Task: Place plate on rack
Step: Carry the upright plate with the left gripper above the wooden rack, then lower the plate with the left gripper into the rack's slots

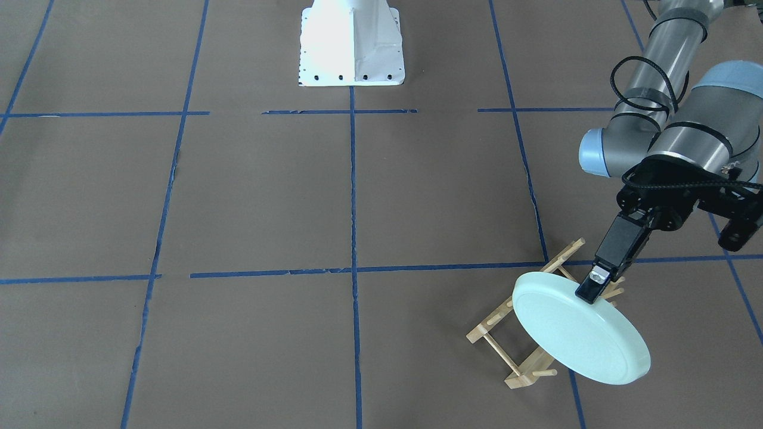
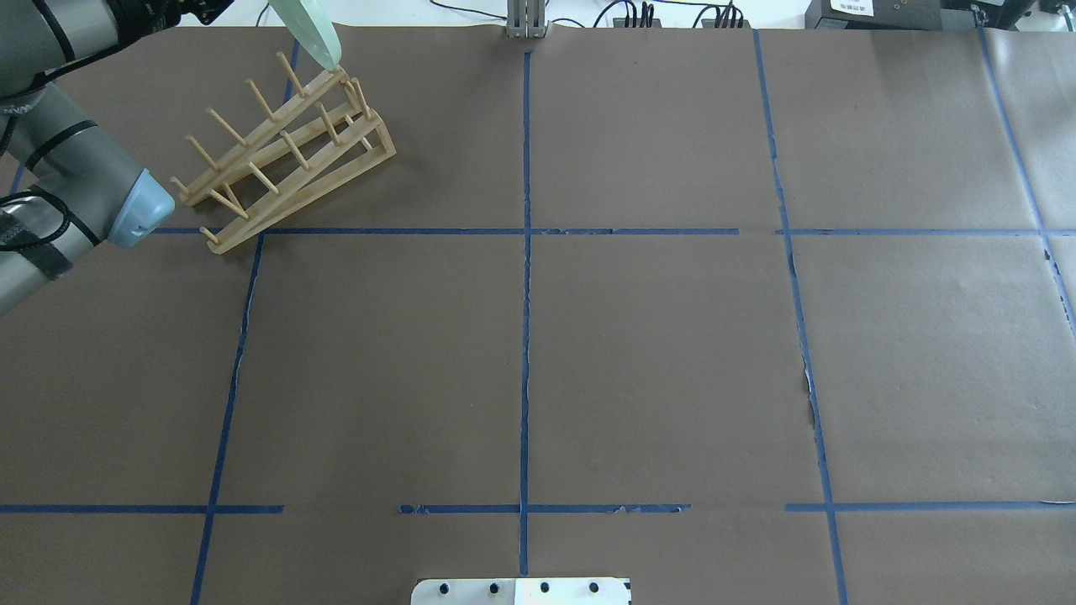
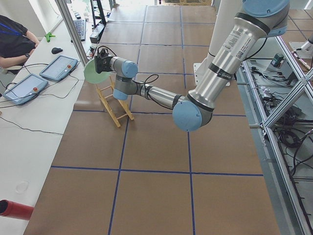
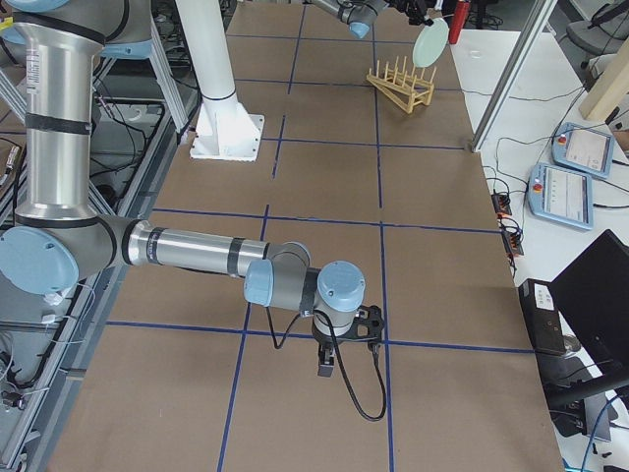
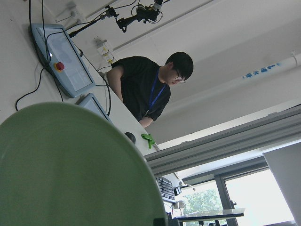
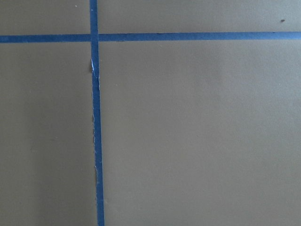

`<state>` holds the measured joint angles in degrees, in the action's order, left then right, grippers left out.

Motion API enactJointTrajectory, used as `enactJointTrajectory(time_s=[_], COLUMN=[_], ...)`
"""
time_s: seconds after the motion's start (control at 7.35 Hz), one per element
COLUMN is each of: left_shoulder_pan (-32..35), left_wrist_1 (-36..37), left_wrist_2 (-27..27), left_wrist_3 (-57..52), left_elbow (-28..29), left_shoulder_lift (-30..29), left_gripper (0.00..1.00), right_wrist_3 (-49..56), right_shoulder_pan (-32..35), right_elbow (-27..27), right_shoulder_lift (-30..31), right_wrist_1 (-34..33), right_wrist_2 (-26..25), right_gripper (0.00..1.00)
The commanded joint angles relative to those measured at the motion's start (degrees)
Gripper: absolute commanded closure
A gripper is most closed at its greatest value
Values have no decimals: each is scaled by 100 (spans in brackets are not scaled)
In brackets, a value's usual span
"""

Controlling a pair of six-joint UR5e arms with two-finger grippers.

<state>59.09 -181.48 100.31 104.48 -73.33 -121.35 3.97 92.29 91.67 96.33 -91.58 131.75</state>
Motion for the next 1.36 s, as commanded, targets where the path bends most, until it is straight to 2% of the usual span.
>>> enactJointTrajectory(time_s=[0.0, 0.27, 0.54, 1.22], left_shoulder_pan=[-82, -161, -441, -513], left_wrist_1=[-37, -45, -159, -168], left_wrist_2=[-3, -38, -379, -389], left_wrist_3=[-7, -15, 2, -7], left_elbow=[55, 205, 240, 381], left_shoulder_lift=[23, 23, 32, 76], left_gripper=[100, 100, 100, 100], right_wrist_3=[7, 7, -2, -2], right_shoulder_pan=[0, 9, 8, 0], right_elbow=[0, 0, 0, 0], right_shoulder_lift=[0, 0, 0, 0], right_wrist_1=[0, 0, 0, 0], right_wrist_2=[0, 0, 0, 0], right_gripper=[0, 0, 0, 0])
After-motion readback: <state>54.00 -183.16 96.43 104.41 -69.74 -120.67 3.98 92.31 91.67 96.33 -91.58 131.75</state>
